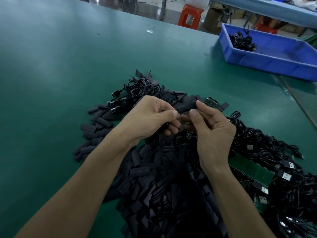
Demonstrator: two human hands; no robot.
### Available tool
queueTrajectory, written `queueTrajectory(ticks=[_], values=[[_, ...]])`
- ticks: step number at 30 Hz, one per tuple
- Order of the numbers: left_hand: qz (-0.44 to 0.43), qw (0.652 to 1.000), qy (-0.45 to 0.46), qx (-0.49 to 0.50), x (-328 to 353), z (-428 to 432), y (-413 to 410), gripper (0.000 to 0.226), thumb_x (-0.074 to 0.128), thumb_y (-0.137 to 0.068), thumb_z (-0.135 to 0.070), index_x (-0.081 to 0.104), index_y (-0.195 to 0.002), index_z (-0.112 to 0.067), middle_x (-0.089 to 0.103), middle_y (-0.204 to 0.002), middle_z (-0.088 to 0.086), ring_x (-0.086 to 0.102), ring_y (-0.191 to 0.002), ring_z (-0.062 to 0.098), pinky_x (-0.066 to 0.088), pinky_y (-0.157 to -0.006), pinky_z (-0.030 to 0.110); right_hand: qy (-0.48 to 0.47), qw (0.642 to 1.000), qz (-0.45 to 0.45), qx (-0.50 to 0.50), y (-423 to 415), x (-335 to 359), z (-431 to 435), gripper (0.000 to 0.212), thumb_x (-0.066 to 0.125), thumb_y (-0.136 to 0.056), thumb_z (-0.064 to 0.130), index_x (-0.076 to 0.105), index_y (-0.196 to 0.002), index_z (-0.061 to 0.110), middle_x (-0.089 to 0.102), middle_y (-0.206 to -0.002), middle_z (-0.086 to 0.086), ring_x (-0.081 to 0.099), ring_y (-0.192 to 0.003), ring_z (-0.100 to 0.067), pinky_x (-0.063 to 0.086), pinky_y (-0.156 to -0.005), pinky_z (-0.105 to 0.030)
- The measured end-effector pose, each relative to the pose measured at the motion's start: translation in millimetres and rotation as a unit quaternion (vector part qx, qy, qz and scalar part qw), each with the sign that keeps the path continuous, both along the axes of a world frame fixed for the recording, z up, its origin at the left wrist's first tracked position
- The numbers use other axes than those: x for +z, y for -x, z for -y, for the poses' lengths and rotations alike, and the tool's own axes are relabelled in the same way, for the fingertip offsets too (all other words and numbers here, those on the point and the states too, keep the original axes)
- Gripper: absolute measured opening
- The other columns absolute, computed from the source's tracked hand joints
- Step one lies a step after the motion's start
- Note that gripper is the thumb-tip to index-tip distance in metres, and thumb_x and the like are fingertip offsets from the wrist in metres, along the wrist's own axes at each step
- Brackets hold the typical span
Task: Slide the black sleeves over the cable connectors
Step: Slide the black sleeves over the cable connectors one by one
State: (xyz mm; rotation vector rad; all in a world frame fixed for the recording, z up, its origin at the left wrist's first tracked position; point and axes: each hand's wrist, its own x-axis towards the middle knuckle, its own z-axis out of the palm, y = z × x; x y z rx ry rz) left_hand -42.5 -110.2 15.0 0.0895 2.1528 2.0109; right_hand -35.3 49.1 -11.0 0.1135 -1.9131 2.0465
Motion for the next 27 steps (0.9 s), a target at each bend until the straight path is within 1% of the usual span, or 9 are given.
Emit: queueTrajectory(ticks=[3,5,7,11,14,16,19,24,27], values=[[-0.023,0.998,0.032,0.048,1,7,3,0.02,0.063,-0.098,-0.016,0.075,-0.082,-0.011,0.077,-0.074,0.003,0.067,-0.065,0.019,0.054,-0.061,0.028,-0.108,0.993,-0.035,-0.027,-1,9,-9,0.027,0.07,-0.092,0.007,0.071,-0.114,0.022,0.075,-0.082,0.001,0.071,-0.065,-0.013,0.055,-0.055,-0.021],[-0.066,0.989,0.074,0.114,1,15,6,0.021,0.068,-0.093,-0.024,0.077,-0.075,-0.02,0.076,-0.073,-0.001,0.062,-0.065,0.021,0.05,-0.062,0.029,-0.187,0.974,-0.093,-0.091,1,16,-20,0.025,0.07,-0.092,0.014,0.07,-0.113,0.028,0.07,-0.081,0.012,0.065,-0.066,-0.004,0.052,-0.061,-0.015],[-0.095,0.975,0.06,0.19,1,23,10,0.018,0.073,-0.089,-0.027,0.078,-0.072,-0.023,0.071,-0.064,-0.001,0.061,-0.058,0.011,0.049,-0.052,0.024,-0.255,0.95,-0.126,-0.125,4,22,-33,0.027,0.071,-0.09,0.019,0.066,-0.112,0.035,0.063,-0.088,0.014,0.057,-0.071,0.002,0.047,-0.066,-0.011],[-0.108,0.953,0.089,0.267,6,37,26,0.021,0.072,-0.084,-0.031,0.076,-0.065,-0.022,0.058,-0.05,-0.005,0.046,-0.041,0.01,0.038,-0.04,0.02,-0.357,0.933,-0.005,-0.049,21,25,-52,0.04,0.072,-0.09,0.028,0.06,-0.127,0.032,0.058,-0.106,0.013,0.056,-0.092,0.009,0.044,-0.076,-0.01],[-0.105,0.937,0.166,0.288,12,44,49,0.025,0.069,-0.078,-0.036,0.074,-0.066,-0.014,0.048,-0.041,-0.011,0.038,-0.04,0.011,0.033,-0.04,0.019,-0.325,0.945,0.042,-0.006,26,21,-54,0.011,0.071,-0.092,0.027,0.064,-0.095,0.035,0.066,-0.09,0.017,0.065,-0.086,0.003,0.046,-0.072,-0.014],[-0.089,0.927,0.213,0.295,15,45,67,0.031,0.069,-0.076,-0.037,0.071,-0.066,-0.007,0.045,-0.042,-0.01,0.036,-0.04,0.012,0.03,-0.036,0.017,-0.281,0.959,0.04,-0.004,27,19,-53,0.017,0.073,-0.091,0.026,0.062,-0.083,0.036,0.07,-0.079,0.016,0.067,-0.077,0.002,0.048,-0.07,-0.015],[-0.065,0.919,0.282,0.27,16,42,91,0.045,0.063,-0.069,-0.047,0.068,-0.068,-0.002,0.042,-0.053,0.003,0.036,-0.051,0.019,0.03,-0.037,0.021,-0.202,0.978,0.029,0.039,28,19,-50,0.014,0.073,-0.092,0.025,0.068,-0.08,0.031,0.071,-0.077,0.016,0.066,-0.074,0.0,0.051,-0.068,-0.015],[-0.006,0.907,0.326,0.266,5,42,109,0.04,0.068,-0.076,-0.045,0.053,-0.056,-0.014,0.045,-0.054,0.0,0.044,-0.055,0.023,0.039,-0.056,0.031,-0.155,0.984,0.041,0.079,30,19,-49,0.013,0.067,-0.095,0.027,0.066,-0.082,0.026,0.061,-0.076,0.011,0.053,-0.073,-0.006,0.048,-0.069,-0.02],[0.012,0.896,0.343,0.283,-5,36,108,0.029,0.074,-0.075,-0.044,0.06,-0.084,-0.02,0.059,-0.084,0.001,0.057,-0.08,0.025,0.048,-0.073,0.034,-0.109,0.989,0.063,0.074,33,20,-47,0.013,0.067,-0.095,0.017,0.062,-0.088,0.026,0.061,-0.079,0.013,0.056,-0.072,-0.002,0.048,-0.07,-0.015]])
